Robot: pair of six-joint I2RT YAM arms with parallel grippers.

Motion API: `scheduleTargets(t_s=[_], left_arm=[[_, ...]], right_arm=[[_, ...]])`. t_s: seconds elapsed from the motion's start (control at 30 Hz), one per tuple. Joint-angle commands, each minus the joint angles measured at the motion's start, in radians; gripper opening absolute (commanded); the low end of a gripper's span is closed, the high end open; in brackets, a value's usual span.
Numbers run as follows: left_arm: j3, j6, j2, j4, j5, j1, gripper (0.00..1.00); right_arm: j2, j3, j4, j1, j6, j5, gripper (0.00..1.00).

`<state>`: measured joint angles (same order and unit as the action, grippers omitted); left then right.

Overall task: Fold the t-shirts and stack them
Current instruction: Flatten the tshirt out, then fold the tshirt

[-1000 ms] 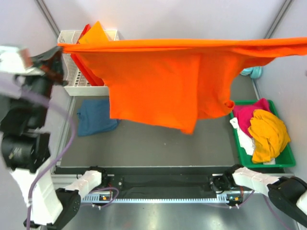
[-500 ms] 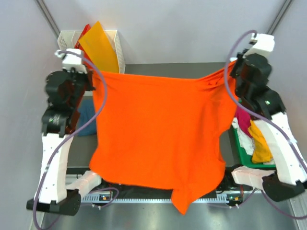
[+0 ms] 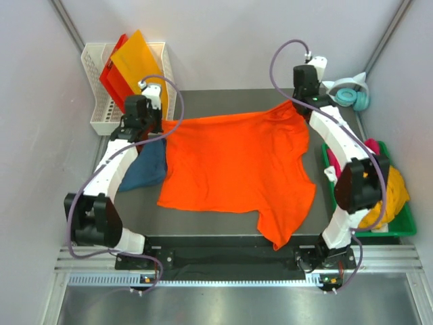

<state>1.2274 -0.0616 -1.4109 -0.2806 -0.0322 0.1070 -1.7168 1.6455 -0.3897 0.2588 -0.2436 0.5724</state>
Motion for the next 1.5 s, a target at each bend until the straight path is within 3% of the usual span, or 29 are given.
scheduleTargets(t_s=[0.0, 0.27, 0.57, 1.0, 1.23, 1.47], left_arm=[[0.007, -0.041, -0.106, 0.158, 0.025, -0.007, 0.0], [0.132, -0.043, -0.327, 0.227, 0.098, -0.007, 0.0], [0.434, -0.017, -0.562, 0.222, 0.15, -0.006, 0.0], [0.584, -0.014, -0.738, 0.222, 0.183, 0.029, 0.0], [0.581, 0.009, -0.717, 0.192, 0.192, 0.043, 0.0], [0.503, 0.032, -0.623, 0.161, 0.196, 0.043, 0.0]], right_arm=[[-0.11, 0.109, 0.071, -0.01, -0.019, -0.014, 0.0], [-0.311, 0.243, 0.075, -0.012, 0.001, -0.006, 0.0], [-0.46, 0.431, 0.071, -0.029, 0.007, -0.017, 0.0], [-0.624, 0.635, 0.066, -0.049, -0.008, -0.086, 0.0], [-0.558, 0.584, 0.052, -0.024, -0.008, -0.068, 0.0], [-0.345, 0.266, 0.12, 0.005, -0.055, -0.037, 0.0]])
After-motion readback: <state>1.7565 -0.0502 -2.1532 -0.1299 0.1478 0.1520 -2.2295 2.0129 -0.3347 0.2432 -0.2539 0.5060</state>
